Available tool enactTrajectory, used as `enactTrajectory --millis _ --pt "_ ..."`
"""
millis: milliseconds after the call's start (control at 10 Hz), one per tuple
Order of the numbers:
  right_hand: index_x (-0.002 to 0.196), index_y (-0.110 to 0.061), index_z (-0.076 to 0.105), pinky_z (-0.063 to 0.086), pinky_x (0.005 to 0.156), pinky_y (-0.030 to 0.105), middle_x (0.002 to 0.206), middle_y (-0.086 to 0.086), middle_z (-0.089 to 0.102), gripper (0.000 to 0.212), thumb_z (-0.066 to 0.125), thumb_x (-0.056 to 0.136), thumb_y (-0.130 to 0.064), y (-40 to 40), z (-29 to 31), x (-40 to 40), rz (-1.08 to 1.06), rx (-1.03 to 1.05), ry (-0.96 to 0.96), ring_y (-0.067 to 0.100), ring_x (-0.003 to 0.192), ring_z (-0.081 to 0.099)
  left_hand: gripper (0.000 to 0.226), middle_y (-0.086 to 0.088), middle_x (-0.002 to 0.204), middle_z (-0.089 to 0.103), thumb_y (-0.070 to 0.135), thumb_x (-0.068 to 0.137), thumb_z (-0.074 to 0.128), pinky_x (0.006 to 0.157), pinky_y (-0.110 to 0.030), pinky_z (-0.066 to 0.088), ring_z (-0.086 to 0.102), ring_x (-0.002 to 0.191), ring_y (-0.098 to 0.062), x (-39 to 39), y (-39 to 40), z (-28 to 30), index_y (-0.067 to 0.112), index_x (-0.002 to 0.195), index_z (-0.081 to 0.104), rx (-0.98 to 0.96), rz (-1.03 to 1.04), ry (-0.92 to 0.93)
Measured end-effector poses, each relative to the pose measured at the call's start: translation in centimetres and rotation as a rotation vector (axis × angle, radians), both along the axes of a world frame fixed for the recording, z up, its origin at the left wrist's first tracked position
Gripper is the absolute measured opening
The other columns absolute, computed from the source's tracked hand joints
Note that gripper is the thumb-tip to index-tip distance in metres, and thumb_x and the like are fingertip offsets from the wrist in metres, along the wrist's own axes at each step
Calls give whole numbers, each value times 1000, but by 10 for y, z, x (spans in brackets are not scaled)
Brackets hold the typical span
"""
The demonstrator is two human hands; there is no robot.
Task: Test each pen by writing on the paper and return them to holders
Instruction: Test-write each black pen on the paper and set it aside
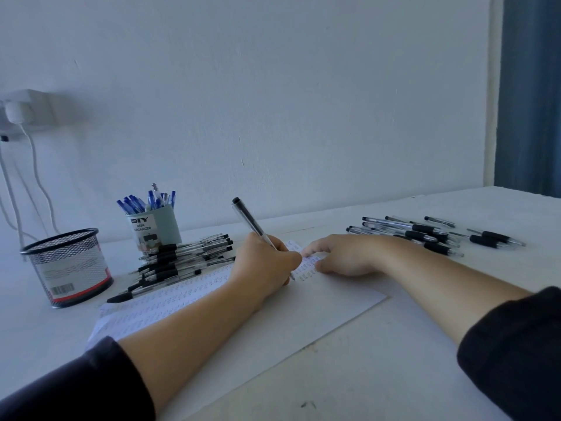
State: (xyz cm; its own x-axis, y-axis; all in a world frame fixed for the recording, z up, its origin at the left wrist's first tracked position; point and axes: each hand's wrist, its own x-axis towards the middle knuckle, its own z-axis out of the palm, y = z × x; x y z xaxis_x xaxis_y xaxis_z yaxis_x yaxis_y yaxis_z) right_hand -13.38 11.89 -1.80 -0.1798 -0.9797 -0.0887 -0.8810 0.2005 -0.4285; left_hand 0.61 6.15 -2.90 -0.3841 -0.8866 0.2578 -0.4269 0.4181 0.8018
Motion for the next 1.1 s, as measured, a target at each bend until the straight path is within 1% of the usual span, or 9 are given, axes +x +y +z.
enactTrajectory --millis 200,400,700,800,900,1100 --pt "141 -37 40 26 105 28 153 -5 30 43 45 99 -28 0 -1 -1 1 2 0 16 138 32 15 -1 44 57 7 72 59 43 -14 30 35 31 -4 1 2 -2 9 57 57 -30 -13 7" --pt "140 -37 39 26 106 28 153 -5 30 43 45 98 -28 -1 -1 -1 0 1 1 16 138 32 13 -4 47 58 6 72 58 39 -12 29 35 29 -3 1 2 -1 7 60 58 -31 -7 12" --pt "141 -37 39 25 107 29 154 -6 29 44 44 99 -27 0 -1 -1 5 4 6 16 139 31 17 -2 43 56 7 72 59 42 -13 30 36 31 -6 2 4 -1 9 55 57 -35 -10 -3" --pt "141 -37 39 25 107 29 154 -5 29 44 44 99 -27 0 -1 -1 8 3 10 16 139 31 16 -1 43 57 7 71 59 46 -16 33 38 36 -8 2 5 -1 9 55 58 -34 -10 2" --pt "141 -37 39 25 107 29 154 -5 28 44 44 99 -26 1 0 0 8 2 11 17 139 31 17 -1 42 56 7 71 59 44 -15 31 37 33 -7 2 4 -1 10 54 57 -35 -3 3" --pt "142 -37 38 24 108 29 155 -6 27 45 44 99 -26 1 1 0 20 8 25 16 140 29 16 -3 44 57 7 71 59 43 -14 30 36 32 -6 2 5 -2 8 56 58 -32 -13 17"
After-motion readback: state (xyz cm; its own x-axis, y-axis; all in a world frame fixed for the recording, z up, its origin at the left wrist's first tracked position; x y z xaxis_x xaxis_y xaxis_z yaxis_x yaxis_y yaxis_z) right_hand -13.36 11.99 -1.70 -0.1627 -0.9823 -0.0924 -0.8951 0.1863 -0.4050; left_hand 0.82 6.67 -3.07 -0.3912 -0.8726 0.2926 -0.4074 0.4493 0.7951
